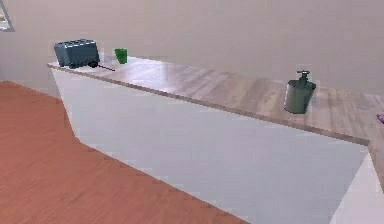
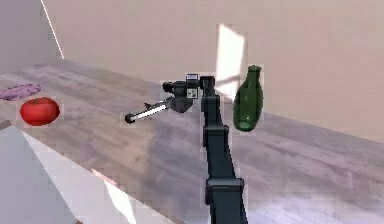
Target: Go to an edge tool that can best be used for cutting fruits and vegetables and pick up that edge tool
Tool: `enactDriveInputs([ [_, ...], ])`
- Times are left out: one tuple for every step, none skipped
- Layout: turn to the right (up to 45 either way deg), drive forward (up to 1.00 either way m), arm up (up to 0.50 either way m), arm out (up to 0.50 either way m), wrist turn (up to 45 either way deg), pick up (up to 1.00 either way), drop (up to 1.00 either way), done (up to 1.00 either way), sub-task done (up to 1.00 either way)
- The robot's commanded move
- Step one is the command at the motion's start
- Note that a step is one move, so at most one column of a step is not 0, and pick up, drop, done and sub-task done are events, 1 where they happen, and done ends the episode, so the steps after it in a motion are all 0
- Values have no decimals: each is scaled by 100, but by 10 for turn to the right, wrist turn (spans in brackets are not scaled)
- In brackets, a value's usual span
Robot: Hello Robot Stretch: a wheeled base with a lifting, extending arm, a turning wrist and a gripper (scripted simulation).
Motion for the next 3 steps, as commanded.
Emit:
enactDriveInputs([
  [0, 0, 0, 0, 0, 100, 0, 0, 0],
  [0, 0, 10, 0, 0, 0, 0, 0, 0],
  [0, 0, 0, 0, 0, 0, 0, 100, 0],
])
